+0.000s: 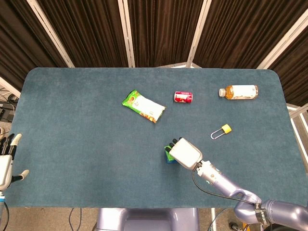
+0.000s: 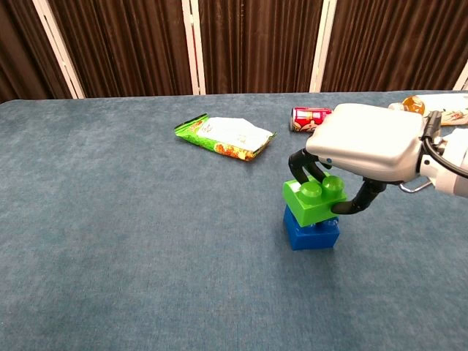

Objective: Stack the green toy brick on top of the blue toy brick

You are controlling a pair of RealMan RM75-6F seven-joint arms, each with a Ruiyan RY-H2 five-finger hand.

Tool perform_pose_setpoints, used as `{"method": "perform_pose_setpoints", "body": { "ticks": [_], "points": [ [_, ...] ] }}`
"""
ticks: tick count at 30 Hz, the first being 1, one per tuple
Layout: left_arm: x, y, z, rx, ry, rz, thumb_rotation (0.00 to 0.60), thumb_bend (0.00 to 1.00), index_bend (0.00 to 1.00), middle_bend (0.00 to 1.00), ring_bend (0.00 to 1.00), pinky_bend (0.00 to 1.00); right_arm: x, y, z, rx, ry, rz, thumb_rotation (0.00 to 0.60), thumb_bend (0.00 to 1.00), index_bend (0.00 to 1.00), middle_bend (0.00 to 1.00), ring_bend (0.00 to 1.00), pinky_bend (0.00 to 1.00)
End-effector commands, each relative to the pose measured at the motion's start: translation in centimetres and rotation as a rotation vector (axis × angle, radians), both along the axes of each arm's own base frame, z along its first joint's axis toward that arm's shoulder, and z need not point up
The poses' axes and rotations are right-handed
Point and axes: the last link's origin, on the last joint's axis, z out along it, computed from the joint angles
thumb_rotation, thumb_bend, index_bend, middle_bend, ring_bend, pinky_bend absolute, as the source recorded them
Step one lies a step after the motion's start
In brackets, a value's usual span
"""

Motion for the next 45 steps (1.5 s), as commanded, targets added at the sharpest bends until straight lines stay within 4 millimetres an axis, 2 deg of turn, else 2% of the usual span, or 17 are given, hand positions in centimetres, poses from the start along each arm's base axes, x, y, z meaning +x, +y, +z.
{"method": "perform_pose_setpoints", "body": {
  "ticks": [1, 23, 45],
  "points": [
    [0.0, 0.0, 0.0, 0.0, 0.001, 0.0, 0.6, 0.0, 0.0, 0.0, 0.0, 0.0, -0.1, 0.0, -0.1, 0.003, 0.004, -0.007, 0.6, 0.39, 0.47, 0.57, 0.48, 0.7],
    [-0.1, 0.1, -0.1, -0.001, 0.004, 0.004, 0.6, 0.0, 0.0, 0.0, 0.0, 0.0, 0.6, 0.7, 0.2, 0.002, -0.015, -0.023, 0.6, 0.39, 0.48, 0.58, 0.5, 0.72],
    [-0.2, 0.2, -0.2, -0.004, 0.008, 0.01, 0.6, 0.0, 0.0, 0.0, 0.0, 0.0, 0.1, 0.5, -1.5, -0.011, 0.01, -0.066, 0.6, 0.39, 0.48, 0.58, 0.5, 0.72]
  ]
}}
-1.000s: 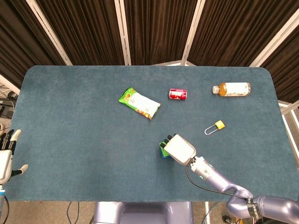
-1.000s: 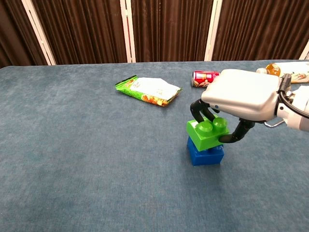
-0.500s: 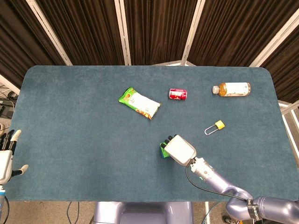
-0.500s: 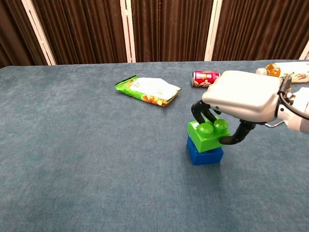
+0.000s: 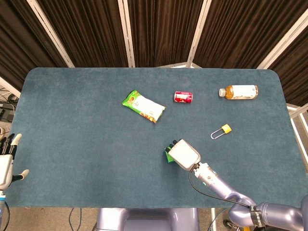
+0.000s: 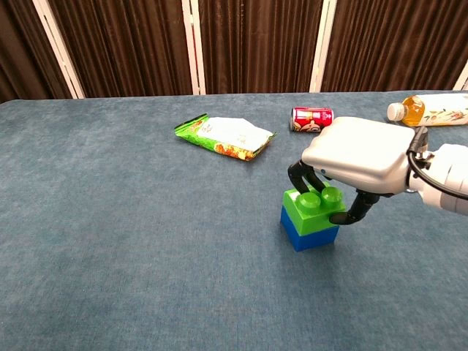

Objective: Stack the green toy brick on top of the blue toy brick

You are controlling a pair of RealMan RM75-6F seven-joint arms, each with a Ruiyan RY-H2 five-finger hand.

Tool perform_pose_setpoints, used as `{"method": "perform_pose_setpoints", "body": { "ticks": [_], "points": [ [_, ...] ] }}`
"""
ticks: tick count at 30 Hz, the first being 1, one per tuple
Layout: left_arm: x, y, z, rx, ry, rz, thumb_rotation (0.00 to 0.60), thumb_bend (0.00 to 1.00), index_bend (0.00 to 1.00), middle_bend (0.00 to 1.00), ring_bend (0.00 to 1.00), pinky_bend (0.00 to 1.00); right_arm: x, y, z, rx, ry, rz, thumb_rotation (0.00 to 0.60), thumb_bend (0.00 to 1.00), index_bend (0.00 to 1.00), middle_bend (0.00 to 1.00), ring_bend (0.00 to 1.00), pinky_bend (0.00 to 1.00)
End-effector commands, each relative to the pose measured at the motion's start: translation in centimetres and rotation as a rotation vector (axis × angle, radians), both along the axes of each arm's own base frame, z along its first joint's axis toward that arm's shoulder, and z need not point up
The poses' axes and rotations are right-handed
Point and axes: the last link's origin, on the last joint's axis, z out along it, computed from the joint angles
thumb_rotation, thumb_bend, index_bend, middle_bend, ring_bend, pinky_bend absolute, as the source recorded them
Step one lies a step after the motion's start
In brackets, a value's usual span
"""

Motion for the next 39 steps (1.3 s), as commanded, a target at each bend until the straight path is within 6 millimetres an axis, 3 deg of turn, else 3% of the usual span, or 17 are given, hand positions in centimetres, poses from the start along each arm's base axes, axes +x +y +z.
{"method": "perform_pose_setpoints", "body": {
  "ticks": [1, 10, 11, 14, 17, 24, 30, 32, 36, 38, 39],
  "points": [
    [0.0, 0.0, 0.0, -0.001, 0.001, 0.0, 0.6, 0.0, 0.0, 0.0, 0.0, 0.0, -0.1, 0.0, -0.1, 0.0, 0.005, 0.002, 0.6, 0.39, 0.48, 0.58, 0.5, 0.72],
    [0.0, 0.0, -0.1, -0.002, 0.003, 0.001, 0.6, 0.0, 0.0, 0.0, 0.0, 0.0, -0.4, -0.1, -0.2, 0.001, 0.01, 0.003, 0.6, 0.36, 0.47, 0.55, 0.49, 0.71],
    [0.0, 0.0, -0.1, -0.003, 0.003, 0.001, 0.6, 0.0, 0.0, 0.0, 0.0, 0.0, -0.4, -0.1, -0.1, 0.002, 0.01, 0.001, 0.6, 0.35, 0.44, 0.51, 0.48, 0.7],
    [0.1, 0.0, -0.1, -0.002, 0.002, -0.001, 0.6, 0.0, 0.0, 0.0, 0.0, 0.0, -0.6, -0.1, 0.1, 0.008, 0.023, 0.003, 0.6, 0.23, 0.21, 0.29, 0.4, 0.68],
    [0.1, -0.1, -0.1, -0.002, -0.001, -0.002, 0.6, 0.0, 0.0, 0.0, 0.0, 0.0, -0.5, 0.0, 0.5, 0.002, 0.028, 0.011, 0.6, 0.06, 0.05, 0.15, 0.36, 0.66],
    [0.2, -0.3, 0.1, -0.003, -0.012, -0.011, 0.6, 0.0, 0.0, 0.0, 0.0, 0.0, -0.1, 0.6, 2.0, -0.032, 0.014, 0.029, 0.6, 0.01, 0.02, 0.11, 0.35, 0.65],
    [0.4, -0.7, 0.6, 0.003, -0.032, -0.025, 0.6, 0.0, 0.0, 0.0, 0.0, 0.0, -0.2, 1.9, 4.9, -0.088, -0.019, 0.038, 0.6, 0.01, 0.02, 0.11, 0.35, 0.64],
    [0.4, -0.9, 0.9, 0.006, -0.041, -0.031, 0.6, 0.0, 0.0, 0.0, 0.0, 0.0, -0.8, 2.6, 6.8, -0.122, -0.045, 0.031, 0.6, 0.01, 0.02, 0.1, 0.35, 0.62],
    [0.5, -1.2, 1.3, 0.009, -0.057, -0.05, 0.6, 0.0, 0.0, 0.0, 0.0, 0.0, -2.8, 4.0, 10.1, -0.182, -0.105, -0.008, 0.6, 0.01, 0.02, 0.11, 0.33, 0.46],
    [0.6, -1.4, 1.4, 0.008, -0.068, -0.064, 0.6, 0.0, 0.0, 0.0, 0.0, 0.0, -4.3, 4.8, 11.8, -0.217, -0.147, -0.039, 0.6, 0.01, 0.02, 0.11, 0.25, 0.27],
    [0.7, -1.5, 1.5, 0.008, -0.073, -0.072, 0.6, 0.0, 0.0, 0.0, 0.0, 0.0, -4.9, 5.2, 12.4, -0.232, -0.173, -0.057, 0.6, 0.0, 0.02, 0.1, 0.16, 0.14]
  ]
}}
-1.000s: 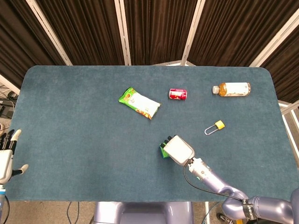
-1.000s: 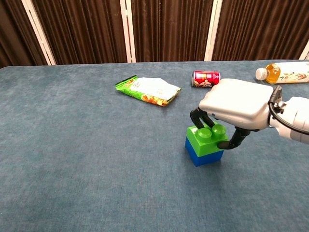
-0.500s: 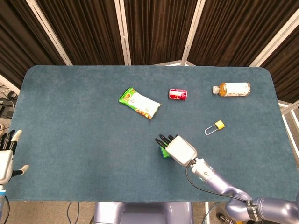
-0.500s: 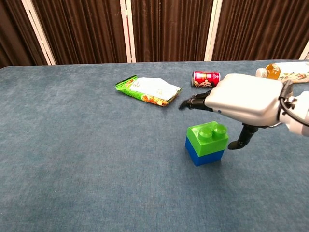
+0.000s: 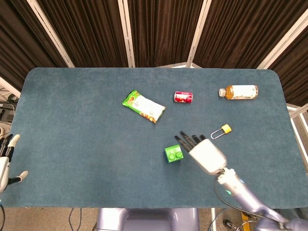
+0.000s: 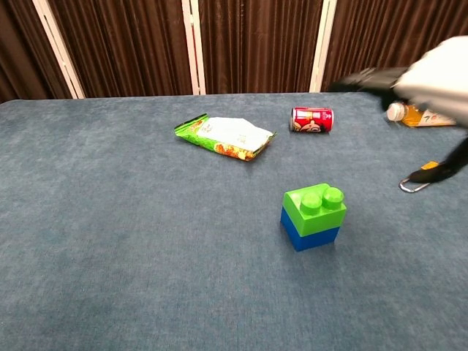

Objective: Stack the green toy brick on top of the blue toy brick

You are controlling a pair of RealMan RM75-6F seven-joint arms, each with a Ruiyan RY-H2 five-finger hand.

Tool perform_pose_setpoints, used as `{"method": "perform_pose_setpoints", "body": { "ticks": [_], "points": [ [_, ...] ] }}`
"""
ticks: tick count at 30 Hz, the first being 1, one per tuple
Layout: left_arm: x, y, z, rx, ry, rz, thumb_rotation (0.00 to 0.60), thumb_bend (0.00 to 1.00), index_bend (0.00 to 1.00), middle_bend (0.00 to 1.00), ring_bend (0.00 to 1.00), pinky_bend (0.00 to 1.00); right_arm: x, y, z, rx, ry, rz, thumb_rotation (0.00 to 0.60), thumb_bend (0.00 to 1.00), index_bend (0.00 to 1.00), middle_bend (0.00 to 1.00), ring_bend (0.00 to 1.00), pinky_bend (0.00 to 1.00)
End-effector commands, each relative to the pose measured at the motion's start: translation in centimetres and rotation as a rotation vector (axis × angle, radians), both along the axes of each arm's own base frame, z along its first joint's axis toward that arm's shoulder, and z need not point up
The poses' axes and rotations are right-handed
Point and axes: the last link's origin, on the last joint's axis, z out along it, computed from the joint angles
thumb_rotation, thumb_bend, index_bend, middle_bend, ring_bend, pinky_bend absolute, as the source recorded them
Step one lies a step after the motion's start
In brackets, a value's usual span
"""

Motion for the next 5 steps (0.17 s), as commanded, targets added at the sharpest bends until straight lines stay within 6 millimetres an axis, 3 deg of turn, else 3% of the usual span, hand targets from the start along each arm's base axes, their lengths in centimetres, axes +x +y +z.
{"method": "perform_pose_setpoints", "body": {
  "ticks": [1, 3, 5],
  "points": [
    [0.2, -0.4, 0.3, 0.0, -0.012, -0.023, 0.6, 0.0, 0.0, 0.0, 0.0, 0.0, -3.1, 2.2, 3.4, -0.055, -0.107, -0.063, 0.6, 0.0, 0.02, 0.09, 0.07, 0.04],
    [0.4, -0.7, 0.3, -0.002, -0.015, -0.043, 0.6, 0.0, 0.0, 0.0, 0.0, 0.0, -4.8, 3.1, 4.6, -0.113, -0.164, -0.084, 0.6, 0.0, 0.02, 0.06, 0.0, 0.0],
    [0.5, -1.0, 0.3, -0.003, -0.02, -0.061, 0.6, 0.0, 0.0, 0.0, 0.0, 0.0, -6.7, 4.0, 5.4, -0.17, -0.203, -0.1, 0.6, 0.0, 0.02, 0.02, 0.0, 0.0]
  ]
}}
